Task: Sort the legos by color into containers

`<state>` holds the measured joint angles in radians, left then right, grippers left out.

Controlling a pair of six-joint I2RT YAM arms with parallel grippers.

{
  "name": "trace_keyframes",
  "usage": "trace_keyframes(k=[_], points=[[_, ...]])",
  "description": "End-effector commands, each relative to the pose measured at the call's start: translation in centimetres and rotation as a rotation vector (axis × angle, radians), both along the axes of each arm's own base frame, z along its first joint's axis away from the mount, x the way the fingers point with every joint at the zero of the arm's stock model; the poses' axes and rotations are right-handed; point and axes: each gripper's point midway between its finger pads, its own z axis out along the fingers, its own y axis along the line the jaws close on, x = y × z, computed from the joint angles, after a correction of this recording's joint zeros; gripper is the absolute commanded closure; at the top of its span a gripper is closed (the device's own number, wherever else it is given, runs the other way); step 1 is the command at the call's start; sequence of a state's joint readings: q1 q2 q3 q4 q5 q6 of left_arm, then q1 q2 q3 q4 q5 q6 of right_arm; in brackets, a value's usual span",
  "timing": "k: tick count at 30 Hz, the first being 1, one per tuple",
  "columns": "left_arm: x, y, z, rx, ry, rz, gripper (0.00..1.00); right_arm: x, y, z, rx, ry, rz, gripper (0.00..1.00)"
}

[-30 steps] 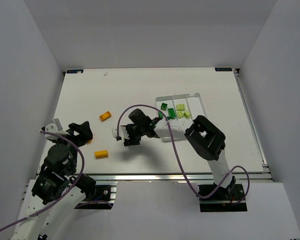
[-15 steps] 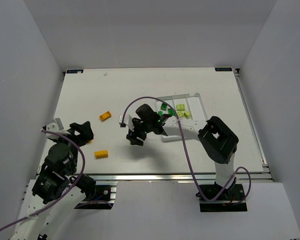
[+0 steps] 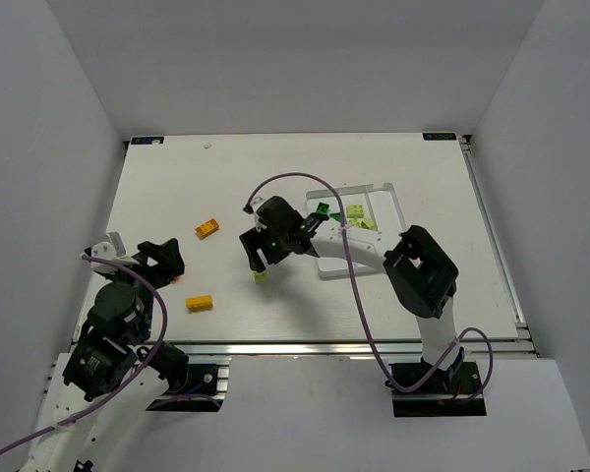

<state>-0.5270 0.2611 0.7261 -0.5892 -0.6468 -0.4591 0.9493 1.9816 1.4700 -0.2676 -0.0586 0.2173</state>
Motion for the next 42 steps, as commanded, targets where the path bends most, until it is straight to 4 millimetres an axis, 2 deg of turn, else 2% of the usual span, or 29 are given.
trace_keyframes(k=[1, 9, 16, 19, 22, 23, 24, 25, 26, 27, 29, 30, 32, 33, 35, 36, 37, 39, 40, 41, 42], points=[[0.4, -0.2, -0.1, 0.009, -0.001, -0.002, 0.18, -1.2, -0.1, -1.3, -0.042, 0.096, -0.125, 0.2], [0.4, -0.1, 0.0, 0.01, -0.002, 0.001, 0.18, -2.2, 0.5, -3.6, -0.115, 0.085, -0.162, 0.21], [0.3, -0.2, 0.0, 0.009, -0.004, -0.002, 0.18, -1.7, 1.0, -5.2, -0.169, 0.013, -0.183, 0.24], [0.3, -0.2, 0.0, 0.007, -0.005, -0.002, 0.18, -0.8, 0.2, -6.2, -0.213, -0.026, -0.22, 0.3], [0.3, -0.2, 0.0, 0.009, -0.003, -0.005, 0.18, -0.3, -0.8, -6.6, -0.25, -0.059, -0.237, 0.44], [0.3, -0.2, 0.0, 0.008, -0.005, -0.004, 0.18, -0.3, -1.3, -6.8, -0.26, -0.071, -0.239, 0.55], [0.3, -0.2, 0.0, 0.008, -0.005, -0.005, 0.18, -0.1, -1.4, -6.2, -0.251, -0.091, -0.238, 0.6], [0.3, -0.2, 0.0, 0.01, -0.005, -0.006, 0.18, 0.2, -1.7, -6.0, -0.258, -0.117, -0.229, 0.7], [0.4, -0.3, -0.1, 0.011, -0.003, -0.007, 0.18, 0.4, -2.2, -5.9, -0.255, -0.135, -0.224, 0.73], [0.4, -0.3, -0.1, 0.011, -0.002, -0.009, 0.18, 0.6, -2.1, -4.5, -0.231, -0.159, -0.219, 0.77], [0.5, -0.5, -0.2, 0.017, 0.004, -0.015, 0.18, 1.1, -2.2, -2.8, -0.21, -0.212, -0.159, 0.93], [0.6, -0.7, -0.3, 0.018, 0.007, -0.027, 0.18, 1.2, -2.1, -0.2, -0.156, -0.259, -0.147, 0.99], [0.7, -1.0, -0.6, 0.029, 0.019, -0.038, 0.22, 2.2, -2.8, 2.7, -0.12, -0.348, -0.082, 1.0], [0.8, -1.2, -0.6, 0.031, 0.021, -0.043, 0.23, 2.3, -3.6, 5.1, -0.065, -0.4, -0.093, 1.0], [1.1, -1.6, -0.9, 0.044, 0.037, -0.06, 0.27, 3.7, -5.9, 7.2, -0.04, -0.433, -0.098, 1.0], [1.3, -1.8, -1.0, 0.048, 0.044, -0.068, 0.31, 4.1, -7.7, 8.4, -0.016, -0.435, -0.124, 1.0], [1.4, -2.0, -1.1, 0.054, 0.051, -0.075, 0.33, 3.8, -8.6, 8.4, -0.01, -0.414, -0.12, 1.0], [2.0, -2.9, -1.6, 0.07, 0.071, -0.106, 0.4, 4.6, -12.4, 8.7, -0.03, -0.421, -0.124, 1.0], [2.3, -3.3, -1.9, 0.08, 0.079, -0.122, 0.42, 4.2, -13.3, 8.3, -0.035, -0.406, -0.111, 1.0], [2.6, -4.1, -2.2, 0.089, 0.095, -0.16, 0.43, 5.2, -15.6, 8.8, -0.036, -0.409, -0.159, 1.0], [3.1, -4.5, -2.4, 0.097, 0.108, -0.167, 0.44, 5.2, -16.6, 8.5, -0.048, -0.401, -0.181, 1.0]])
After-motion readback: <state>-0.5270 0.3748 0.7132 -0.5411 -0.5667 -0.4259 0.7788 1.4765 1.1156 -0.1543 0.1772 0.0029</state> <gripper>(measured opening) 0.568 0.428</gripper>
